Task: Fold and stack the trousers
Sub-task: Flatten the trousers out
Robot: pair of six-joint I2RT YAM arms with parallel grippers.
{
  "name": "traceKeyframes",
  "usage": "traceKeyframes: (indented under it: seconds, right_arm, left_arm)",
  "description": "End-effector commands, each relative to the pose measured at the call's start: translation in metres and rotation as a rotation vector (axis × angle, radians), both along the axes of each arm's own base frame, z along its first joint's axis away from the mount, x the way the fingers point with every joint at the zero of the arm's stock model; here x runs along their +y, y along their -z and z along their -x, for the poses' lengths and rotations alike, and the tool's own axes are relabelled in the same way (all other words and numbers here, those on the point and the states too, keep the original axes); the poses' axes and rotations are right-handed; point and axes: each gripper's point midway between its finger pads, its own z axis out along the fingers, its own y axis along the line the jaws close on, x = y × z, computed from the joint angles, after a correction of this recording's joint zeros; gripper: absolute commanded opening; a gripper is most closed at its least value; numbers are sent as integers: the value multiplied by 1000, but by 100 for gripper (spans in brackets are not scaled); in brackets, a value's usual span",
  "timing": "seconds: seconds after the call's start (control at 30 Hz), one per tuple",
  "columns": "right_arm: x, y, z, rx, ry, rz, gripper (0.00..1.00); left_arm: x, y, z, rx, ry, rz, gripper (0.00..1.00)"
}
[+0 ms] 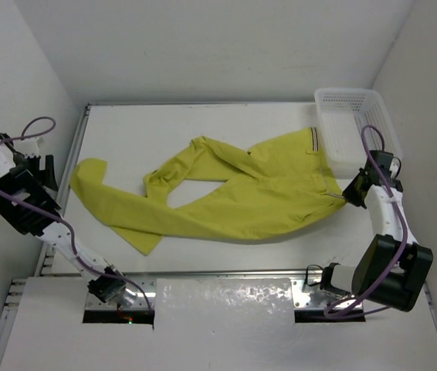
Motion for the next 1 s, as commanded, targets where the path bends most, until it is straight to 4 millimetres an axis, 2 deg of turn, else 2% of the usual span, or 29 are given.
traceKeyframes:
  seconds: [0.0,0.1,0.13,0.23,0.27,0.3,0.37,0.4,0.43,0.47,0.5,0.67,0.73,0.87,0.97]
  right_arm:
    - [-16,-21,-19,-55,-7,67,0]
    - [-22,-23,-20,-25,-19,95,0]
    - [-26,-21,-20,1,-31,111,0]
    - [-32,-27,-22,35,-57,143,0]
    - [-35,-28,-22,55,-62,152,0]
    - [-40,-29,-20,68,-45,168,0]
    - [-43,-30,-19,70,-37,168,0]
    - [-45,-31,-19,64,-33,172,0]
    - [-46,-32,-20,59,-36,180,0]
    - [-48,-32,-21,58,-44,188,0]
    - [-47,-31,-21,59,-50,186,0]
    - [-40,-25,-23,49,-88,161,0]
    - [-40,-26,-24,41,-94,164,0]
    - [-40,-24,-20,52,-108,174,0]
    - [-40,-23,-18,57,-113,179,0]
  left_arm:
    - [5,-5,20,-22,-2,36,82]
    - [7,4,22,-36,-29,47,72]
    - [3,8,19,-49,-33,73,62]
    - [-12,14,1,-95,-46,154,51]
    - [-23,15,-10,-112,-36,180,49]
    - [-30,18,-14,-108,-28,189,49]
    - [-47,14,-30,-127,24,160,49]
    - [-55,22,-26,-100,31,148,50]
    - [-59,18,-39,-130,53,92,51]
    - [-59,28,-33,-90,43,56,56]
    - [-57,29,-44,-114,39,16,59]
    - [-33,49,-46,-89,-65,-61,57]
    - [-33,54,-48,-91,-79,-55,58]
    - [-32,55,-52,-106,-96,-54,70]
    - [-36,65,-49,-80,-97,-29,81]
